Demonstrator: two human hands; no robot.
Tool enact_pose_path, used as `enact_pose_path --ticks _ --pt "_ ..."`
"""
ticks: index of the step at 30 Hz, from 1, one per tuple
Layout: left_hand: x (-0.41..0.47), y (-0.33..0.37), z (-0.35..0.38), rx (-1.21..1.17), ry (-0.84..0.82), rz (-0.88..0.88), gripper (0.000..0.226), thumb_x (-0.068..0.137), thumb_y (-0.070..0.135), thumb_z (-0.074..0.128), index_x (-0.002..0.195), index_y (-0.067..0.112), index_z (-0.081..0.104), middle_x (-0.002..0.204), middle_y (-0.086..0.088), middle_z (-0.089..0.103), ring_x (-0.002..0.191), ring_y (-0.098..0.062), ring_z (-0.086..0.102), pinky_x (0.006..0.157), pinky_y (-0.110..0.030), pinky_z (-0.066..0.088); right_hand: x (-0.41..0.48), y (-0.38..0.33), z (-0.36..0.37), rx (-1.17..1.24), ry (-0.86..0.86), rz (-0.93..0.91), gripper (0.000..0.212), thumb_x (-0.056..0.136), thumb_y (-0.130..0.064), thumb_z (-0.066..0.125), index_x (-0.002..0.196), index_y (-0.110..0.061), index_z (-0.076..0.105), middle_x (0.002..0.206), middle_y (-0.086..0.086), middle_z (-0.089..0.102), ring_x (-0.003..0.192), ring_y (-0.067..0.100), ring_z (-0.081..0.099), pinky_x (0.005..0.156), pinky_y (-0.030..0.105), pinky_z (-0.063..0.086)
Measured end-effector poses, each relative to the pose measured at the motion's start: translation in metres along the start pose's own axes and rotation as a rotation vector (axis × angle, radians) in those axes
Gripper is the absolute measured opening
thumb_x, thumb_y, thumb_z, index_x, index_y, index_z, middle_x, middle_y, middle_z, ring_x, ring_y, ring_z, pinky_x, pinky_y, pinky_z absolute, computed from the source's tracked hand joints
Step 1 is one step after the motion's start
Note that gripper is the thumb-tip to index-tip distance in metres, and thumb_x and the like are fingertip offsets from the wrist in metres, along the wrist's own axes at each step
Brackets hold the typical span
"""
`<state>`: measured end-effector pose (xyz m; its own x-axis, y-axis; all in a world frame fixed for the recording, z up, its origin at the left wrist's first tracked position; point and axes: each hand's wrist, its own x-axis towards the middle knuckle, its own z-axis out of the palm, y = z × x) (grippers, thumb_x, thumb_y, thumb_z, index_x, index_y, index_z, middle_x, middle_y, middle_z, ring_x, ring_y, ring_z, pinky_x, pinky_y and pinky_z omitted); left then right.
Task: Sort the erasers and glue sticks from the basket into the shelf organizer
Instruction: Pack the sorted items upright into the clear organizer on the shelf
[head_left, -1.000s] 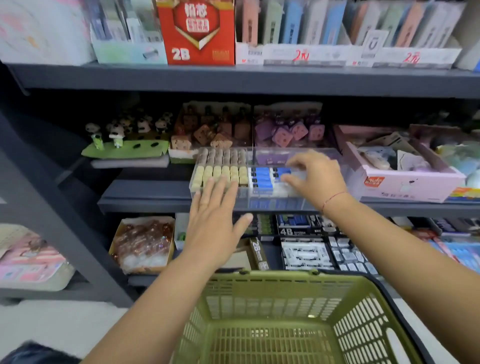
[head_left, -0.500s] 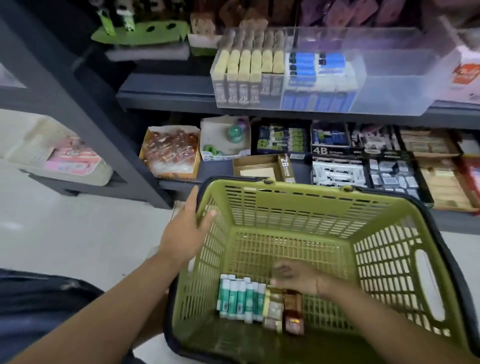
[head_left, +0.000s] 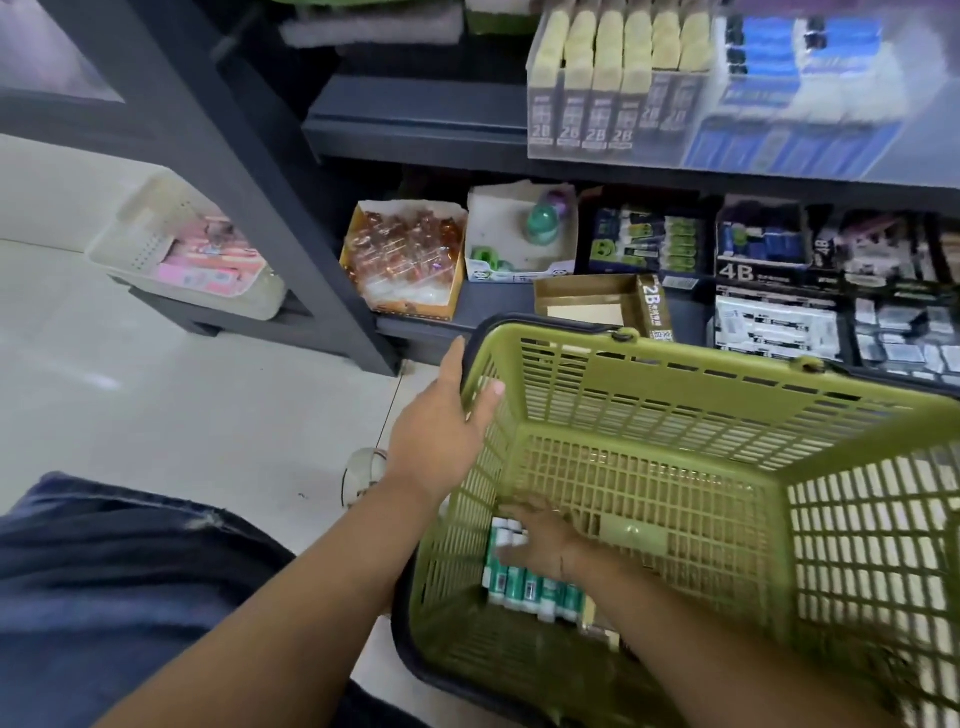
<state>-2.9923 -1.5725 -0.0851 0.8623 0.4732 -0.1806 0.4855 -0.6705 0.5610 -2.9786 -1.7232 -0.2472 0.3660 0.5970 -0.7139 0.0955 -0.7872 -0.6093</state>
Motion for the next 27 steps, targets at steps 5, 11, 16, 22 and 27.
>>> enact_pose_path --ticks 5,11,16,22,27 --pt "-0.001 -0.001 0.001 0.008 0.038 0.011 0.067 0.096 0.055 0.038 0.153 0.029 0.014 0.118 0.001 0.065 0.098 -0.021 0.063 0.077 -0.035 0.05 -0.001 -0.002 0.008 -0.026 0.02 0.01 0.056 0.083 -0.045 0.066 0.133 -0.027 0.049 0.156 0.002 0.011 0.143 0.031 0.017 0.112 0.039 0.029" --pt "0.001 -0.002 0.003 0.017 0.064 0.032 0.061 0.097 0.054 0.039 0.15 0.03 0.022 0.109 0.004 0.068 0.092 -0.019 0.064 0.075 -0.036 0.053 -0.006 -0.004 0.018 -0.093 0.054 -0.019 0.045 0.084 -0.051 0.058 0.124 -0.034 0.045 0.13 -0.004 0.031 0.124 0.024 0.039 0.107 0.044 0.032" --pt "0.001 -0.002 0.004 0.02 0.058 0.025 0.059 0.097 0.053 0.04 0.148 0.029 0.024 0.103 0.006 0.067 0.087 -0.018 0.062 0.071 -0.032 0.05 -0.009 -0.002 0.005 -0.019 0.048 -0.014 0.02 0.085 -0.049 0.06 0.094 -0.034 0.05 0.118 -0.005 0.047 0.113 0.017 0.048 0.101 0.04 0.041" --pt "0.001 -0.002 0.004 0.008 0.047 0.028 0.056 0.097 0.052 0.04 0.147 0.03 0.026 0.1 0.007 0.066 0.081 -0.015 0.058 0.071 -0.033 0.05 -0.014 -0.001 0.001 0.058 0.063 -0.019 0.019 0.084 -0.048 0.063 0.079 -0.032 0.052 0.112 -0.003 0.048 0.114 0.02 0.047 0.097 0.034 0.04" --pt "0.002 -0.003 0.004 0.014 0.05 0.035 0.055 0.097 0.052 0.04 0.145 0.03 0.028 0.1 0.007 0.067 0.086 -0.017 0.063 0.074 -0.037 0.054 -0.016 -0.001 0.004 0.069 0.076 -0.045 0.022 0.082 -0.039 0.067 0.074 -0.034 0.047 0.104 -0.004 0.045 0.108 0.019 0.045 0.094 0.032 0.042"
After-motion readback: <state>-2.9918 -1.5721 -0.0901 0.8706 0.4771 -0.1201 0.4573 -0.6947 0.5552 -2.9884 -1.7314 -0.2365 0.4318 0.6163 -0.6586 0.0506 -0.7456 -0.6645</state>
